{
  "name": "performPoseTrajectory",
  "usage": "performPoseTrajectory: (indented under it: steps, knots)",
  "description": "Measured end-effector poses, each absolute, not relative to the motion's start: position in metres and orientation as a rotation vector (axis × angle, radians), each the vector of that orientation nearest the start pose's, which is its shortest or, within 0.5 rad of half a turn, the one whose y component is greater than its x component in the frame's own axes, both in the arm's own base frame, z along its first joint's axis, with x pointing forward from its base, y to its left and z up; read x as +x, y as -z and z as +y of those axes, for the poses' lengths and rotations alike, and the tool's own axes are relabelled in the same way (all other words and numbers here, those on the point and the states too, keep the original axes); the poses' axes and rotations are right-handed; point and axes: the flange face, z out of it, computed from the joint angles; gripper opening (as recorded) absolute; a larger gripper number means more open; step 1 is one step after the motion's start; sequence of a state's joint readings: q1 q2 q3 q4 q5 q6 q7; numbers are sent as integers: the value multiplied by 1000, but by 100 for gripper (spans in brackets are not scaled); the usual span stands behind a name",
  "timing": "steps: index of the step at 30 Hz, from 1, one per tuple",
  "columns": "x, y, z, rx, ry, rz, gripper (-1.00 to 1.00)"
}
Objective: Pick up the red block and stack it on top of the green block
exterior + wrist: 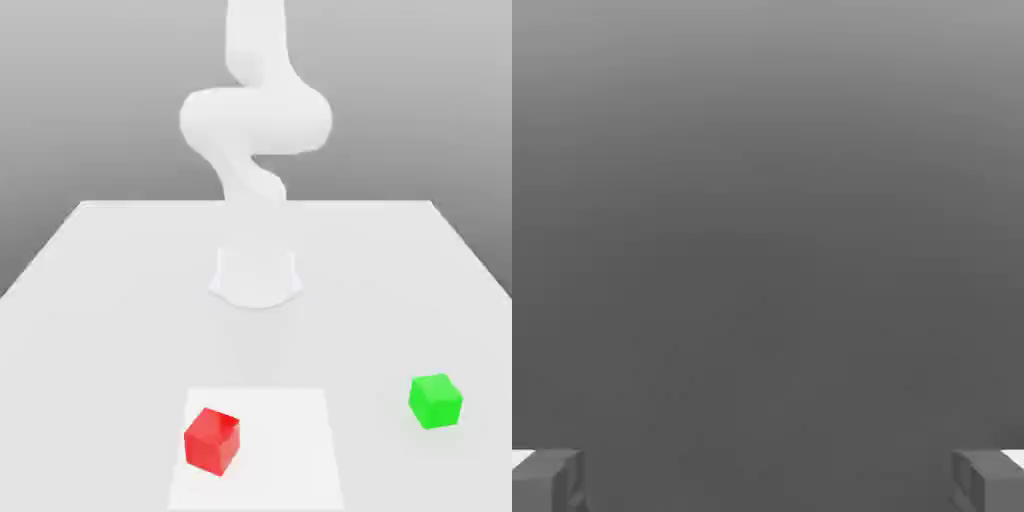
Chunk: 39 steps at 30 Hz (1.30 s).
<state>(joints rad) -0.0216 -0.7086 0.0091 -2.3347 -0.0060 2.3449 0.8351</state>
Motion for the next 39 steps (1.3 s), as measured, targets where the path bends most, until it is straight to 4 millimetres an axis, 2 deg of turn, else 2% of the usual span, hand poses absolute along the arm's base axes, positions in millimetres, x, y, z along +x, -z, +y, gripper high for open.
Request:
performPoseTrajectory:
  steps: [5,8,11,16,21,23,27,28,34,36,39]
  knots:
    - [436,-563,-16,-2535,747,1281,0]
    - [455,-500,-24,-2561,628,1379,0]
    - [465,-436,-33,-2578,504,1475,0]
    - [461,-330,-45,-2588,286,1630,0]
    - [433,-232,-54,-2570,56,1783,0]
    - [427,-203,-54,-2566,14,1806,0]
    - [425,-156,-54,-2565,0,1812,0]
    - [424,-148,-54,-2566,0,1813,-100]
    - [424,-144,-54,-2565,1,1813,-100]
    - [425,-155,-54,-2565,1,1813,-100]
    - [425,-186,-54,-2565,1,1813,-100]
